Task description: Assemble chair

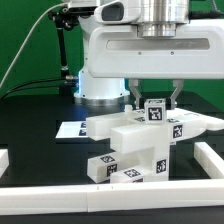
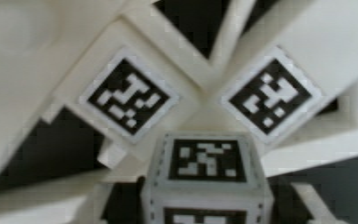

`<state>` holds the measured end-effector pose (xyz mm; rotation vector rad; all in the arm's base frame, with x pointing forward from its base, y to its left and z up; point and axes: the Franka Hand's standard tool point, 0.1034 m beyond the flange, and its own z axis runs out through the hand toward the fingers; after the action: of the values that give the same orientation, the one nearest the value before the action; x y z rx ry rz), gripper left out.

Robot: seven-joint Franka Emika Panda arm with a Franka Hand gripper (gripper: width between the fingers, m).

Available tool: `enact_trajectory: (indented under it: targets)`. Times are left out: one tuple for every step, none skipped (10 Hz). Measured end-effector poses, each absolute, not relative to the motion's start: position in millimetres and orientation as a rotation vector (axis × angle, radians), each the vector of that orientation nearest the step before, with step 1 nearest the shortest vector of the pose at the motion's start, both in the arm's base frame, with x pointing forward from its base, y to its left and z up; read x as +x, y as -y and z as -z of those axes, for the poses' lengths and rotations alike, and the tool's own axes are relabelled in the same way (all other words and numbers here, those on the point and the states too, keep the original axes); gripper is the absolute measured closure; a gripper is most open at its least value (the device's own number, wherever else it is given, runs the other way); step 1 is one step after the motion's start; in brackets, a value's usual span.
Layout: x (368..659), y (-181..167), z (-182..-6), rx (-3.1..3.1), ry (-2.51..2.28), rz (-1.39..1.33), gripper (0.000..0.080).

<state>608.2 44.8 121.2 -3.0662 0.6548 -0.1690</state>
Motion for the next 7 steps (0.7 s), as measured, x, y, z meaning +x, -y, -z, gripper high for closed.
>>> enact_trajectory:
  targets:
    - [608.3, -45.2, -121.1, -3.027, -0.781, 0.167, 0.0515]
    - [608.3, -46.1, -121.1, -2.986, -0.888, 0.163, 0.0515]
    - [608.3, -47.0, -121.1, -2.942, -0.991, 0.158, 0.0515]
    - [608.3, -47.7, -121.1, -2.906, -1.069, 0.154, 0.0515]
    - [608.3, -48.9, -121.2, -2.851, -1.18, 0.147, 0.0515]
    - [608.5, -48.6, -121.1, -2.802, -1.269, 0.14, 0.0515]
    - [609.9, -44.7, -121.0, -2.749, -1.36, 0.135, 0.0515]
